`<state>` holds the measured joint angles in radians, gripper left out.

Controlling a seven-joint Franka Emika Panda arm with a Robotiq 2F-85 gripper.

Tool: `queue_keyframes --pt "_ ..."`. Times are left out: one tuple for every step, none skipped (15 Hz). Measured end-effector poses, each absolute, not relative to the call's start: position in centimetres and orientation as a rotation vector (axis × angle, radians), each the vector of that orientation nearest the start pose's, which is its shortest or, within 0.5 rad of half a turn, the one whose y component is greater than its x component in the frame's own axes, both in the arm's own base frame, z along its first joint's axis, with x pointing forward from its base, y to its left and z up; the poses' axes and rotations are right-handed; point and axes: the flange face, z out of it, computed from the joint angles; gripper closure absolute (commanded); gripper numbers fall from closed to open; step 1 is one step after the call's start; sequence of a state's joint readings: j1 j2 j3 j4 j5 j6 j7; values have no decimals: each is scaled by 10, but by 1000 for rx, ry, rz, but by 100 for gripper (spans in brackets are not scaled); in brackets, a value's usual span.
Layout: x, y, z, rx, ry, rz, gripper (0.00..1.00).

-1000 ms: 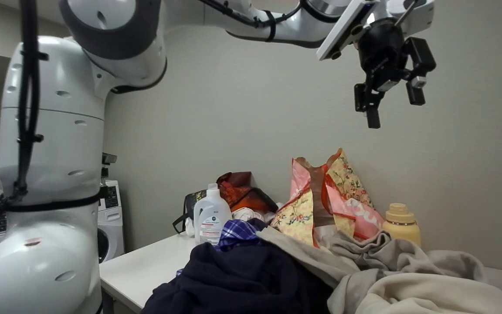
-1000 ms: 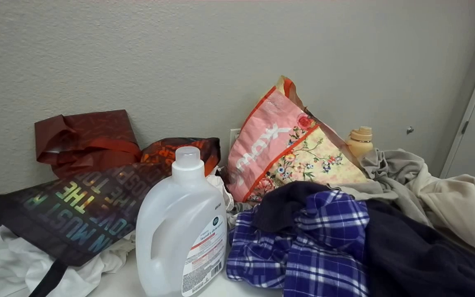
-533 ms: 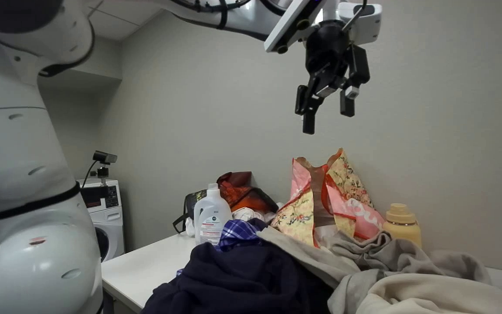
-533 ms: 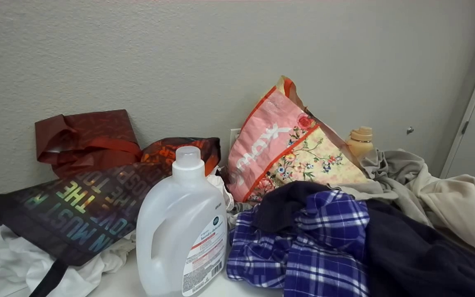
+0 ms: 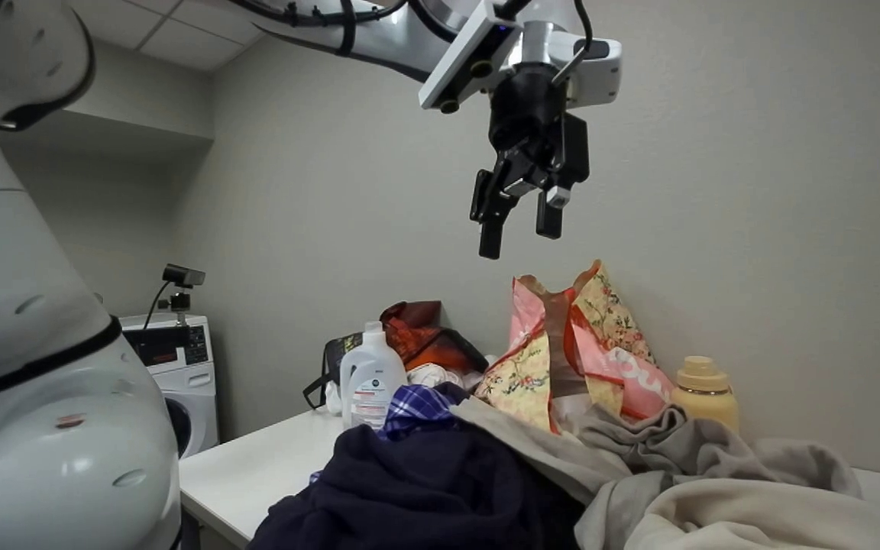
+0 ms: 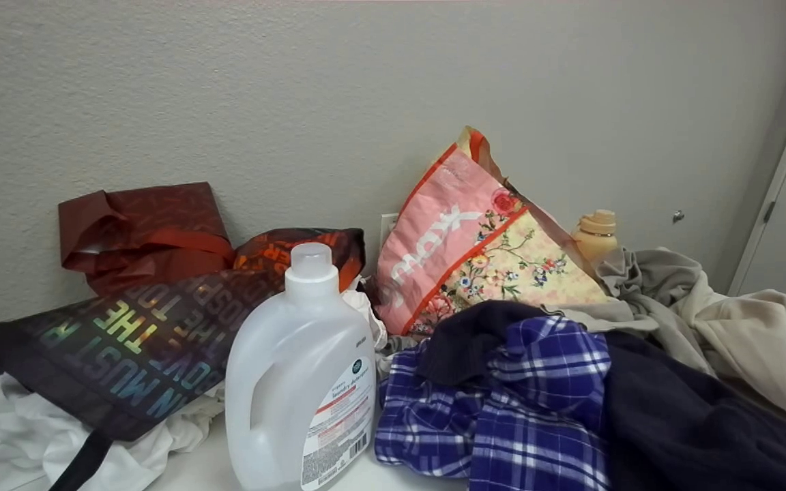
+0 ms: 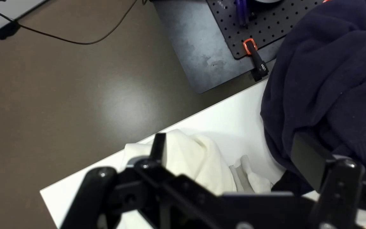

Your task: Separate the gray clothes from the blue clothes

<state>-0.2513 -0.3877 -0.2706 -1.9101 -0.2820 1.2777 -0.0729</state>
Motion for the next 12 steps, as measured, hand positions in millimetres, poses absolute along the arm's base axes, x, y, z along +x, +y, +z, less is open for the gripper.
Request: queue_keyframes --pt "319 -251 627 -3116 738 484 0" --pt "319 -252 625 -3114 740 489 0" --pt "320 -251 623 -3104 731 489 0" --pt "323 -245 619 -3086 708 485 0" --pt "328 -236 612 -3062 668 485 0" --pt "334 -224 604 -3038 621 486 0" --pt "339 -209 595 -3016 568 495 0" --pt "344 -193 586 -2998 513 508 0" --pt "348 -176 577 -2986 457 521 0" --pt "352 -158 568 -2978 400 533 0" --pt "354 -143 560 -2970 354 540 0" --pt "356 -128 551 -2964 310 544 0"
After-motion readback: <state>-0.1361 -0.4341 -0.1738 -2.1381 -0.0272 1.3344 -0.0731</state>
